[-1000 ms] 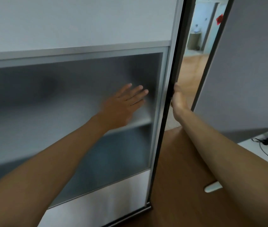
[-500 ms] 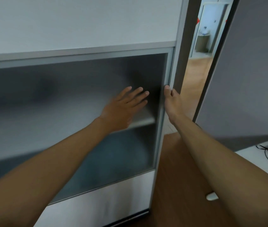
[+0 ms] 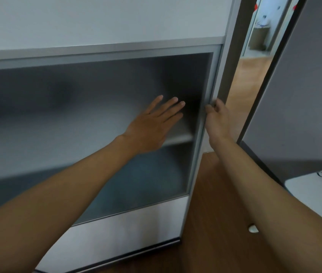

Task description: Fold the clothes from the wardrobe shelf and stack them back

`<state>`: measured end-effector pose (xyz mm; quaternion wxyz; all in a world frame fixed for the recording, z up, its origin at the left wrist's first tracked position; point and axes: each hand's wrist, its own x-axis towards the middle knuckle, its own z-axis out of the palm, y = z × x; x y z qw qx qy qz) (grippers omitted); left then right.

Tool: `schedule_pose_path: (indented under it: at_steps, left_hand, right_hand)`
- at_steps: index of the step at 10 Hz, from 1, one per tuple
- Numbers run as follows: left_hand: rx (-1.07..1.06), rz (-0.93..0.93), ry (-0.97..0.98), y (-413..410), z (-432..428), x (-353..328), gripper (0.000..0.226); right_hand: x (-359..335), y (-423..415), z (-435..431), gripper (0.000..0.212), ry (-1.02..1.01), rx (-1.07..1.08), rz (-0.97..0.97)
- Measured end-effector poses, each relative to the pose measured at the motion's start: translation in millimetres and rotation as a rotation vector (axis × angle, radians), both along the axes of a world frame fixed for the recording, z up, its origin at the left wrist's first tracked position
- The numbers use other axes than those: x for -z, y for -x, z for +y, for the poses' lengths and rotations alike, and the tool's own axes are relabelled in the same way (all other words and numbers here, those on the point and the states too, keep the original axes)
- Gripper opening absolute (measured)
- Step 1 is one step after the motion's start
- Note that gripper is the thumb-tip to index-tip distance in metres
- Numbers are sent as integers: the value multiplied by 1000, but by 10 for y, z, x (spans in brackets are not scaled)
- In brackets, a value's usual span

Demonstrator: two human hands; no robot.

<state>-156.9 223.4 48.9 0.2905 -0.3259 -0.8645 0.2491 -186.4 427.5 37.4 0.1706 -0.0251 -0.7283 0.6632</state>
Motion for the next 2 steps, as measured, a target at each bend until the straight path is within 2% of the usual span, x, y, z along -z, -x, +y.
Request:
schedule_pose_path:
  at_steps: [1,2]
  left_hand:
    - [107,-153,-207,-139,-119,4,64]
    - [110,-192,-448,-365,-388,17,53]
  right_hand:
    - [58,-328,-61,46,-9,-25,48]
    - [91,-613,-302,41,-59,-106,150]
